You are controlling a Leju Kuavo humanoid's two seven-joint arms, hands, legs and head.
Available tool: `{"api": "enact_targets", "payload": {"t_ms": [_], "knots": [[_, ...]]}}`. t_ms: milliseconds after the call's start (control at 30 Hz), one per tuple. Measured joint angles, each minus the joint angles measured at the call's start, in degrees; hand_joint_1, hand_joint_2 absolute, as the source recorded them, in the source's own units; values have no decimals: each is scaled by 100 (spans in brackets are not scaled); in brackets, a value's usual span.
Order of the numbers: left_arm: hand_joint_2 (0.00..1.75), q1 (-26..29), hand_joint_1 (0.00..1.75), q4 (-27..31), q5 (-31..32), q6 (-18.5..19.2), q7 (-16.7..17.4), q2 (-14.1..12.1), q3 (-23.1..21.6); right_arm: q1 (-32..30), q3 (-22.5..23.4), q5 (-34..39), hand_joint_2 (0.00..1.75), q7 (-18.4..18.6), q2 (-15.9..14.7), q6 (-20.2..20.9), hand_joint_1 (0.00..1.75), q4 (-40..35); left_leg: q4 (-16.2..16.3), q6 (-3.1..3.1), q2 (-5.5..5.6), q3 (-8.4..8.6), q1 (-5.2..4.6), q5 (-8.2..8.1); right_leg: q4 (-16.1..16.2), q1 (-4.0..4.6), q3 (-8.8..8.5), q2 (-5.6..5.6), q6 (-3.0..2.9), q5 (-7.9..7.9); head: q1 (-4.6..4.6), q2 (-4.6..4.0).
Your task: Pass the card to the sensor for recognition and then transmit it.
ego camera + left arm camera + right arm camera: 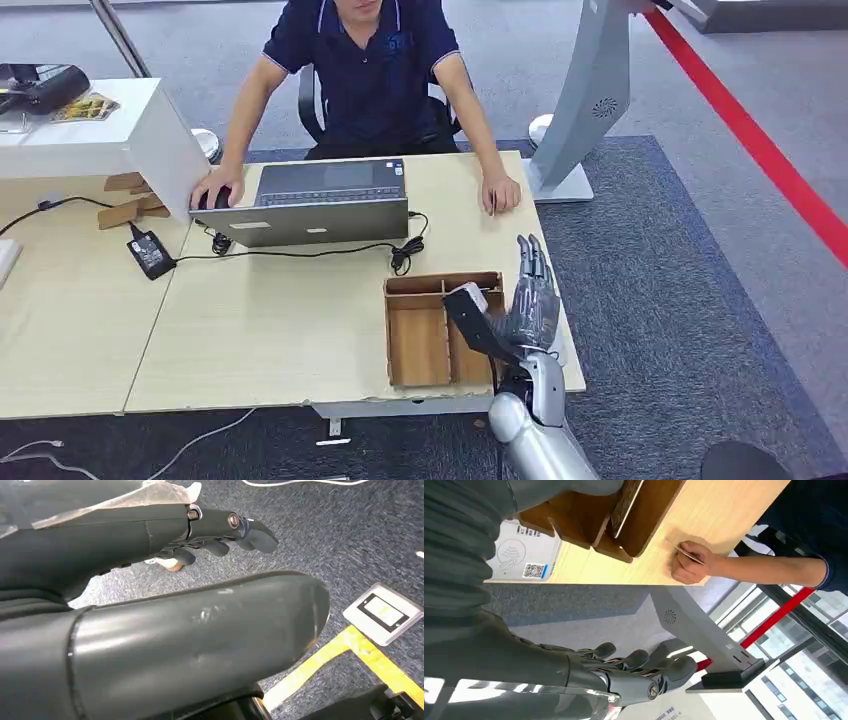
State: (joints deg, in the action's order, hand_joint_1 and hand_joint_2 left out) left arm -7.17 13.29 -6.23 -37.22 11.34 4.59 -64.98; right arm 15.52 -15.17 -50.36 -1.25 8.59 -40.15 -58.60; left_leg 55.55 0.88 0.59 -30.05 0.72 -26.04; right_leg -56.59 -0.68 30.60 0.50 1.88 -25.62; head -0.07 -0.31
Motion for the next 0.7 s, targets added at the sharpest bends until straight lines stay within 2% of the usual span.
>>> {"api": "enact_targets", "payload": {"t_ms": [700], "knots": [[0, 0, 0, 0, -7, 0, 0, 0, 0, -2, -11, 0, 175, 13, 0, 2, 0, 0, 0, 0, 0, 0, 0, 0, 0, 0, 0, 0, 0, 0, 0, 0]]}}
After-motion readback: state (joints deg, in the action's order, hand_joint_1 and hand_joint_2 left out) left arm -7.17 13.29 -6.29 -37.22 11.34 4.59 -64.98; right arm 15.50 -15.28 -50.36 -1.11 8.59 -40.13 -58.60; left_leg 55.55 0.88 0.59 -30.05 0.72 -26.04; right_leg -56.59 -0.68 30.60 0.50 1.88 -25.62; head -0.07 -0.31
